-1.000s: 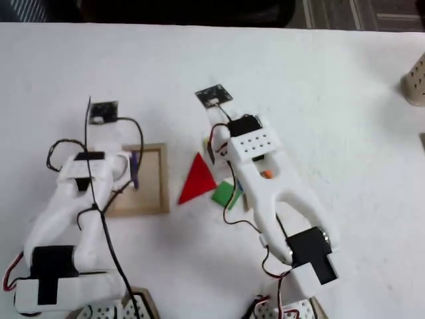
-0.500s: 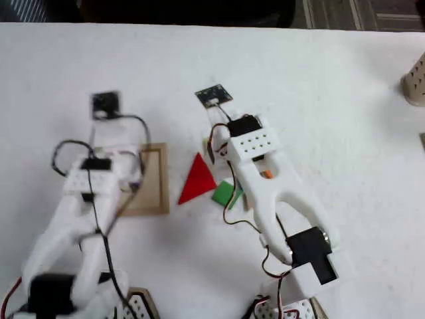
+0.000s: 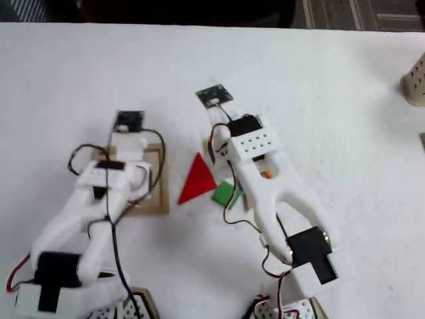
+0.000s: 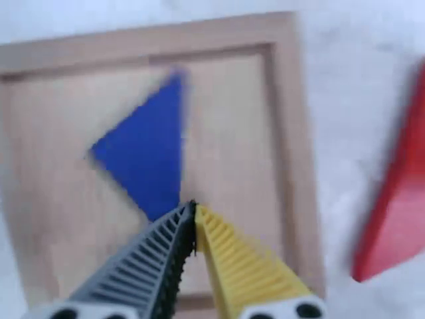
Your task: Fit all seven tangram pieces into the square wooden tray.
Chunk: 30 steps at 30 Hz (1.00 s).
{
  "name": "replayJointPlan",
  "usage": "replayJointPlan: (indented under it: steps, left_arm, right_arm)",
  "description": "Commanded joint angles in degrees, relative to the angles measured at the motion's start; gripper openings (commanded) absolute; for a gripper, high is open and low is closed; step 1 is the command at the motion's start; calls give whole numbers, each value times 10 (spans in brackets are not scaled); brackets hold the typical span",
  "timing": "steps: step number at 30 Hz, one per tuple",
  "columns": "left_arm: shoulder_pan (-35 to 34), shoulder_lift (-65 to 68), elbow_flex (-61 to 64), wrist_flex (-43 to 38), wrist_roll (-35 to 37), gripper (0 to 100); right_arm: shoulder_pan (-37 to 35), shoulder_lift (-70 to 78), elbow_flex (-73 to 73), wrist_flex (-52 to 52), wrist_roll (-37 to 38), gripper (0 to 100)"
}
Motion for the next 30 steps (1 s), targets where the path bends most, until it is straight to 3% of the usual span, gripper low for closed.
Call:
replayJointPlan:
  steps: [1,9,16,23,30]
  left_arm:
    - [-32,24,-59,21,3,22]
    - [-84,34,-80,7,4,22]
    - [-46,35,-83,3,1,22]
    - [3,39,-69,-56,0,22]
    - [-15,39,-71,-88,4,23]
  right_arm:
    - [4,-27,-4,-7,5,18]
    - [3,-27,-4,-7,7,18]
    - [3,-27,-4,-7,7,18]
    - [0,-26,-4,-7,7,18]
    - [0,-26,-1,-7,7,18]
